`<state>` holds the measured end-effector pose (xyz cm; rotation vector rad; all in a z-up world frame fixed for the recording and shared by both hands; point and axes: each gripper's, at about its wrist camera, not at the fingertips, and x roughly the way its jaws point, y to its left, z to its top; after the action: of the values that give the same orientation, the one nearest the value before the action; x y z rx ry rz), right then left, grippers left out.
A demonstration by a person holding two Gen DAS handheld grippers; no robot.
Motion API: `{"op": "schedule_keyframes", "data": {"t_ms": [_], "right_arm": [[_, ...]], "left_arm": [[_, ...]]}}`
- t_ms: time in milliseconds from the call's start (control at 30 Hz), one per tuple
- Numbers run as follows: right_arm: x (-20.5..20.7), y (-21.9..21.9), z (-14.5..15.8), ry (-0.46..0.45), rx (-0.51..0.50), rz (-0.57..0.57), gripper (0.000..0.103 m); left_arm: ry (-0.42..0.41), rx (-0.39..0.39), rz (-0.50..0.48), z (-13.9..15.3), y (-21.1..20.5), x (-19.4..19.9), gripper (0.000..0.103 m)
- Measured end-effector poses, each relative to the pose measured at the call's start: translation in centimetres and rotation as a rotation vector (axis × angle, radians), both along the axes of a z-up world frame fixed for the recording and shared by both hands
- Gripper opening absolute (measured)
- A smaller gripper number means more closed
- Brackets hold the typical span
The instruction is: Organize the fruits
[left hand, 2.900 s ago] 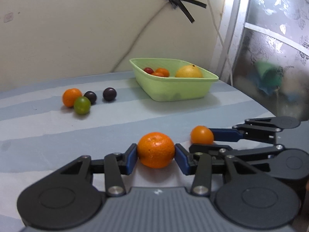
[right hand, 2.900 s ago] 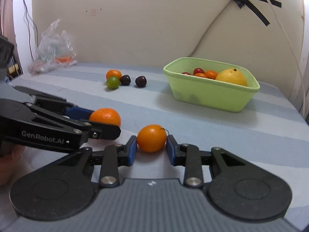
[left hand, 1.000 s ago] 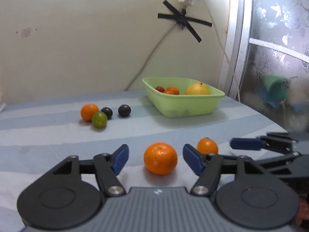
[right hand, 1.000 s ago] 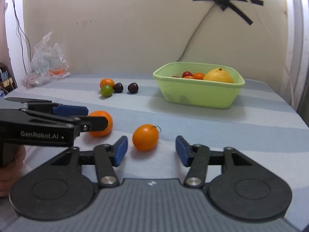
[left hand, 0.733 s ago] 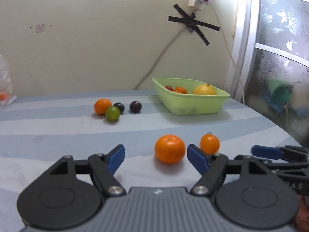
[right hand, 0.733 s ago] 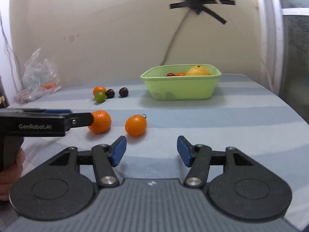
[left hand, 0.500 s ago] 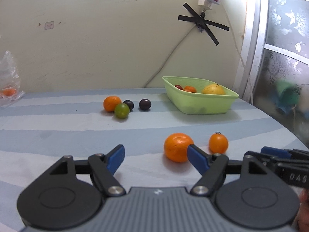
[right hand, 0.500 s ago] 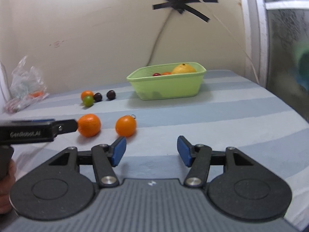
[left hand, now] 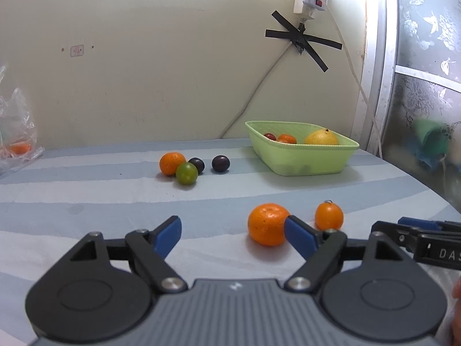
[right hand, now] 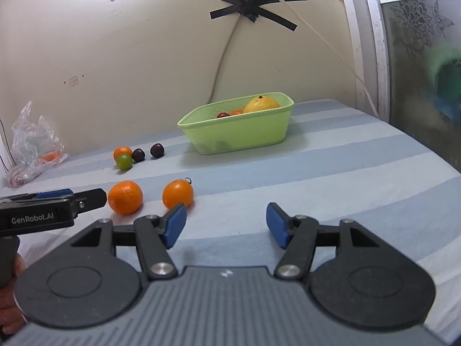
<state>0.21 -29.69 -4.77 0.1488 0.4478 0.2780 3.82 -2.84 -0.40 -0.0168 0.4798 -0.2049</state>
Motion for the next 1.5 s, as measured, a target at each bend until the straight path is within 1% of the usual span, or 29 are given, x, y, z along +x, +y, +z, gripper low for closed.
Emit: {"op": "schedule_keyframes", "data": {"t_ms": [400,867,1500], "right_arm": [[-0.15,0.02,0.01,-0.003,0.003,-0.007,0.064],[-0.21,0.05,-0.03,-0.004,0.002,-0.008,0.065],[-0.42,0.19,0.08,-0.012,0.005,-0.007,0.067]], "left_arm": [[-0.004,-0.005,0.001,-0.04,0.17,0.02,0.086],[-0.013,-0.014,0.018,0.06,0.22,-0.12,0.095],[-0.028,-0.014,0.016,0.05,0.06,-0.36,0.1]]}}
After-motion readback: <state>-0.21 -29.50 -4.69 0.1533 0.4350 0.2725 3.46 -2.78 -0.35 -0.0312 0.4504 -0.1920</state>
